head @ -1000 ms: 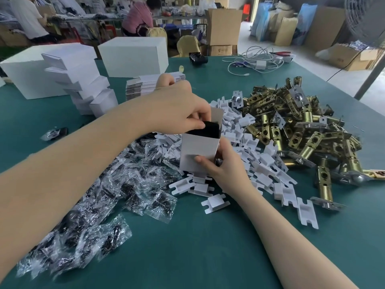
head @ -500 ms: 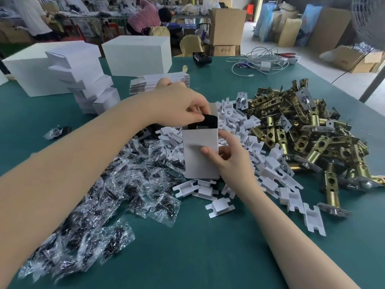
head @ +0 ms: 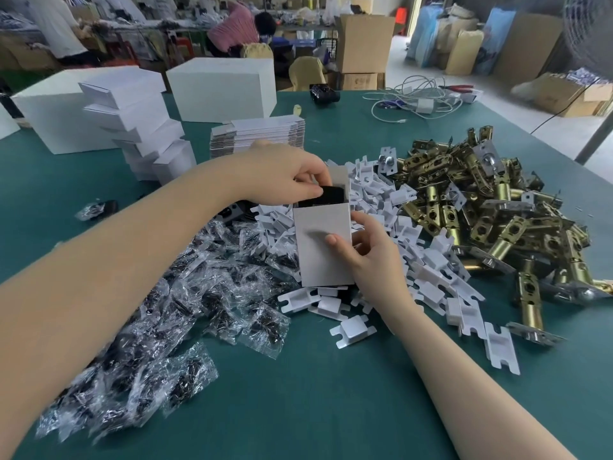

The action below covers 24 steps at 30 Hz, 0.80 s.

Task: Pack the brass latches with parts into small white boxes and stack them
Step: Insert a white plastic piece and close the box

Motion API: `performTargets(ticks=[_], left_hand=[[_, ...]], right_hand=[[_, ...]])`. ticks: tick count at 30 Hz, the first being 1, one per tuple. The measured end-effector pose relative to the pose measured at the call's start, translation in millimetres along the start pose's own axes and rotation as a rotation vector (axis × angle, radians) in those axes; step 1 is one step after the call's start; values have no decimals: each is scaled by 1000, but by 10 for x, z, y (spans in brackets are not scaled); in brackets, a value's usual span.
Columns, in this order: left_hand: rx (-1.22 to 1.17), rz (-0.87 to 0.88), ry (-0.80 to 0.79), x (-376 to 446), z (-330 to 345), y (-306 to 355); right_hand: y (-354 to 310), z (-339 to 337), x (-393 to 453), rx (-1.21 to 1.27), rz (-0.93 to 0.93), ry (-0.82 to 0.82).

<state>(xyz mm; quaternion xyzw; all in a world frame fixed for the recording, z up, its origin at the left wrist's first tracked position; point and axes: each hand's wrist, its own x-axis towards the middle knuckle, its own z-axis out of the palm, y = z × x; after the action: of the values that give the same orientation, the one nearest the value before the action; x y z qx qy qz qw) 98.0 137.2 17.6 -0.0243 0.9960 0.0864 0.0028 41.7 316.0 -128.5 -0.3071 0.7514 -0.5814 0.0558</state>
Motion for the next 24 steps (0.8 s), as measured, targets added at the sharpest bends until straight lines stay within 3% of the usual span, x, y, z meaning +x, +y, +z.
performTargets(ticks=[12,17,20,24], left_hand=[[78,34,-75,-22,202,42],[140,107,153,-97,297,77],[226,73,138,-148,345,151],[140,58,86,-208,220,194]], right_hand=[[26,-7,-26,-93,-25,-11],[-24,-17,-66,8,-100,36],[-34,-20,-72,32,-97,21],[-4,-22,-82,31,-103,-2]])
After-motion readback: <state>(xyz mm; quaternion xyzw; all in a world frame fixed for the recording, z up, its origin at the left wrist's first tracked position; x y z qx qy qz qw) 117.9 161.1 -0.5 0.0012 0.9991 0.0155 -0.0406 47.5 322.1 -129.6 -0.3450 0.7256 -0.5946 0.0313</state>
